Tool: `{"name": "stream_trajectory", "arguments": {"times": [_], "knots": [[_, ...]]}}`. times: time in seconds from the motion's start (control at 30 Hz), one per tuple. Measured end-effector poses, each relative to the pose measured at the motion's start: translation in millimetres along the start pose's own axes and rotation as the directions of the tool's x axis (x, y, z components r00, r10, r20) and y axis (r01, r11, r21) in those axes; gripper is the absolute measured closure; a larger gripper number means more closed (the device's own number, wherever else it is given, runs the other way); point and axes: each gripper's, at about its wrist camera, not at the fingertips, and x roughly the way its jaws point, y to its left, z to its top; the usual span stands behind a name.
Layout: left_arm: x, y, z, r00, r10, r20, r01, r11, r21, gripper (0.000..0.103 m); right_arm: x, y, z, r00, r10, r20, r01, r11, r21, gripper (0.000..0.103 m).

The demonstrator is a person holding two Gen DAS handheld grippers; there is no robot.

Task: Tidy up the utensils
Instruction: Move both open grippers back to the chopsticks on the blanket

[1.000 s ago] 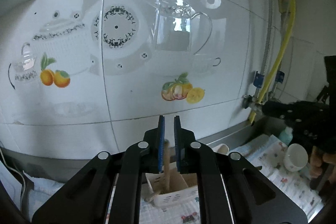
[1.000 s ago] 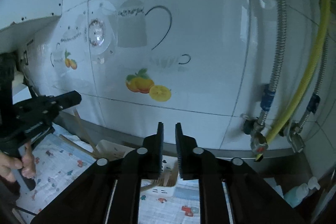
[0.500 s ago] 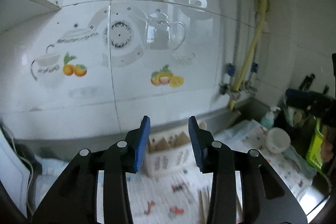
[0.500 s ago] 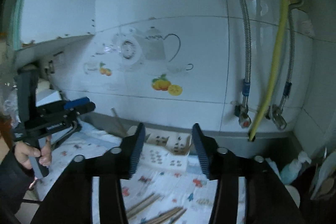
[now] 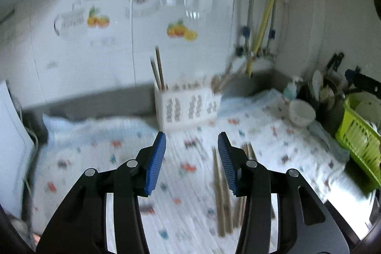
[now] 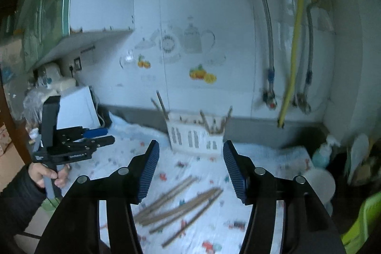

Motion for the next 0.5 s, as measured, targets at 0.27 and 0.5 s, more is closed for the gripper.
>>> {"name": "stream_trajectory", "arguments": {"times": [0.27,0.5], "knots": [[41.3,-12.0,-84.1,0.982,-0.053,-0.183,0.05,0.999,-0.019,0.058,32.6,20.1,-81.9,0.994,-0.017,-0.105,0.025,0.997,0.074,0.054],[72.1,-16.8,-134.1,0.952,-0.087,-0.294,0.075,0.996,-0.052,0.069,59.9,30.2,-125.1,0.982,-0.028,-0.188,0.051,0.992,0.115,0.062]]}}
